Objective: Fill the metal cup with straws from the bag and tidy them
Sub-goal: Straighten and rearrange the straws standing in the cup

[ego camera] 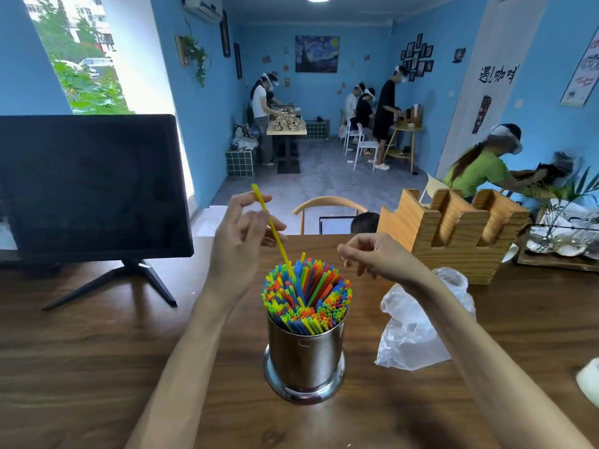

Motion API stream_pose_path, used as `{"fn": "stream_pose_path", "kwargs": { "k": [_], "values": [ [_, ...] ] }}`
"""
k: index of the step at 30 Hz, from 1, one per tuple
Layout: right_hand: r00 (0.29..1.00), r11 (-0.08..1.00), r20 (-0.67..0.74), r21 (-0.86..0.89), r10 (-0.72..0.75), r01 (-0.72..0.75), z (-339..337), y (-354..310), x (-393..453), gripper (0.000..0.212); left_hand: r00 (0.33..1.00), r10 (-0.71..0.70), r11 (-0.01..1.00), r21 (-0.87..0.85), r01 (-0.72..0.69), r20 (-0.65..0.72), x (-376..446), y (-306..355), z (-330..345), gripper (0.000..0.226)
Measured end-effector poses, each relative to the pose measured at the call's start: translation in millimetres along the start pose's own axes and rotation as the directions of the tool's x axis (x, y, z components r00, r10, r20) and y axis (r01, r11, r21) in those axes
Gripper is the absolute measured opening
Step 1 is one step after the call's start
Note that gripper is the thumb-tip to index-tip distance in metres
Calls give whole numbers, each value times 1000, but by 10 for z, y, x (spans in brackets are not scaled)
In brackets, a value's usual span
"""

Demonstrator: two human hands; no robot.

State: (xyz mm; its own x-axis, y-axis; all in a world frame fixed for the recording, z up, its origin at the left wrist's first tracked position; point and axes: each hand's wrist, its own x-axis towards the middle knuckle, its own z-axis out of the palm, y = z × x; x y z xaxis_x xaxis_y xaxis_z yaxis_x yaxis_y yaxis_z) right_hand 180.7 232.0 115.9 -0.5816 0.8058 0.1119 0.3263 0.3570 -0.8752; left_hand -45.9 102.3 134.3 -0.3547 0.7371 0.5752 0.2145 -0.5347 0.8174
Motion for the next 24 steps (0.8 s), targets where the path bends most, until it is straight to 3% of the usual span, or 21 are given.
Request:
{"fn": "stream_pose_path", "kwargs": {
  "k": [2, 5, 10, 14, 17, 21, 24],
  "values": [
    [989, 995, 125, -72, 80, -72, 7, 77, 0, 36, 997, -17, 996, 88, 10, 79, -40, -77, 33, 32],
    [979, 996, 185, -34, 86, -81, 39, 114, -12, 41, 985, -44, 973, 231, 5, 165, -93, -167, 72, 53],
    [984, 998, 166, 3, 65, -66, 25, 95, 13, 31, 965, -76, 900, 434, -42, 250, -109, -250, 33, 38],
    [989, 999, 144, -20, 39, -36, 14, 71, 41, 22, 938, -171, 831, 556, -27, 300, -111, -299, 5, 5],
    [997, 999, 74, -34, 1, 2, -27, -27, 68, 12, 922, -236, 781, 624, -8, 307, -100, -321, -16, 21],
    [996, 992, -65, -113, -60, 53, -114, -192, 122, 17, 907, -269, 785, 619, 11, 325, -89, -311, -14, 39],
    [999, 975, 50, -221, 16, -5, -138, -236, 75, 39, 908, -264, 795, 607, 15, 324, -100, -317, -6, 35]
  ]
}}
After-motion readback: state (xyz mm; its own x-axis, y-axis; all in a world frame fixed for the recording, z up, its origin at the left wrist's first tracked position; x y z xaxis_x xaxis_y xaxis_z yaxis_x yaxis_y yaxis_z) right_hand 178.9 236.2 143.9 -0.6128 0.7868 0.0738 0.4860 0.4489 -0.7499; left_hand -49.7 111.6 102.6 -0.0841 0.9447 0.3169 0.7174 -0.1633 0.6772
